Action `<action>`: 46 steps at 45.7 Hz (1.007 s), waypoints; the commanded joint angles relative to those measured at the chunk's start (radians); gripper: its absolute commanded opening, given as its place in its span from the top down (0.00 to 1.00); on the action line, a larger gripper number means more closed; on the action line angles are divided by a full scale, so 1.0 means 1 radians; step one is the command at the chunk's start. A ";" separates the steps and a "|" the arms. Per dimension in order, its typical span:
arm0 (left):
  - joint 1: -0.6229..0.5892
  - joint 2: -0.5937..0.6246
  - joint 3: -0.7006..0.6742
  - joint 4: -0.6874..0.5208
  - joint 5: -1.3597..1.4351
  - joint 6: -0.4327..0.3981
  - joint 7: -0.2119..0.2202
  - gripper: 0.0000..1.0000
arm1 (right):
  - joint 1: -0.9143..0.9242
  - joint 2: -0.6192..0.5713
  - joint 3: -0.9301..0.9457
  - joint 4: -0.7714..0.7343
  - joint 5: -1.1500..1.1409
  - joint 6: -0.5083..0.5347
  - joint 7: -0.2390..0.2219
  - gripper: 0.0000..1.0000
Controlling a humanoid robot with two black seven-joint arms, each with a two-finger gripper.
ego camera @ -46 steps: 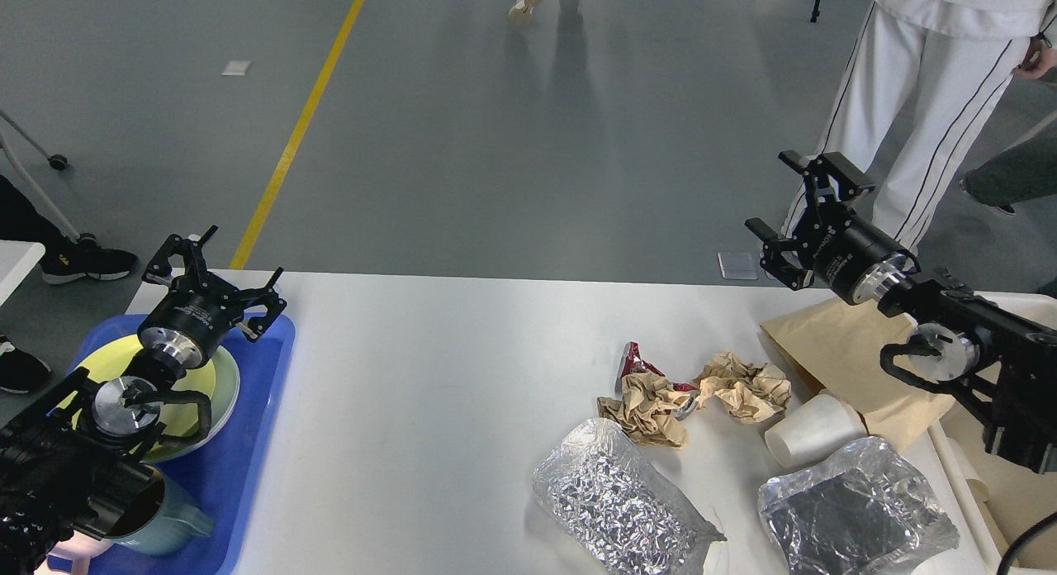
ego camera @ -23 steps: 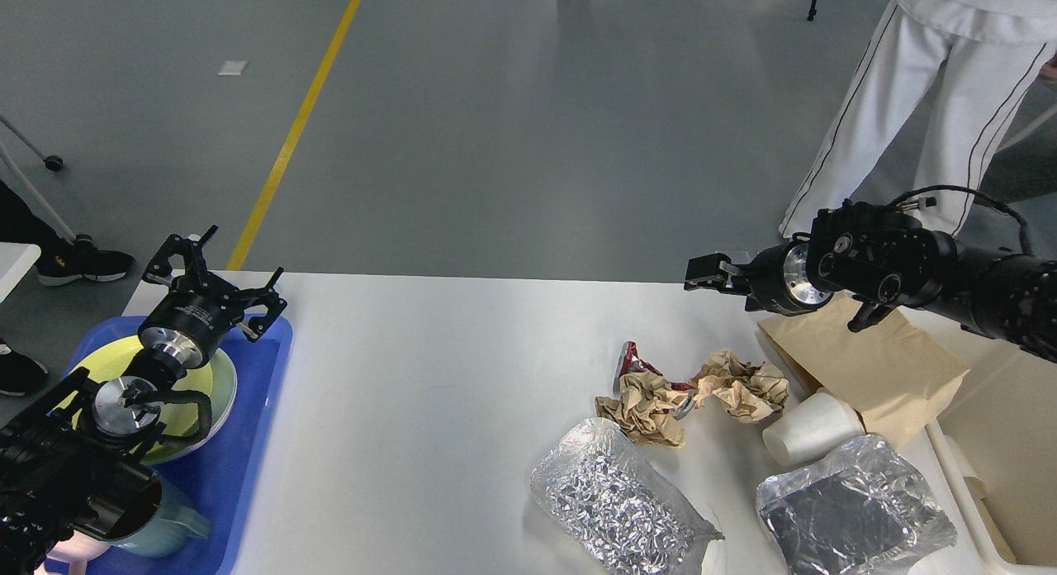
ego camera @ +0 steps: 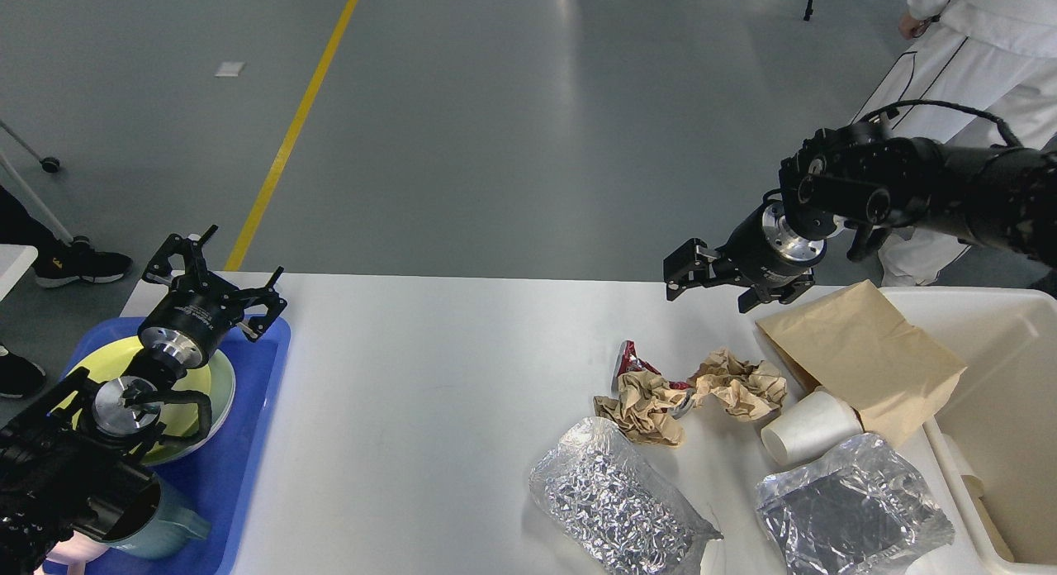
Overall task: Tidy desktop
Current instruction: 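Reach the right gripper down toward the crumpled brown paper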
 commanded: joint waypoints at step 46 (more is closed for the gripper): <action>0.000 0.000 0.000 0.000 0.000 0.000 0.000 0.04 | -0.294 0.169 0.073 -0.151 0.067 -0.062 -0.013 0.00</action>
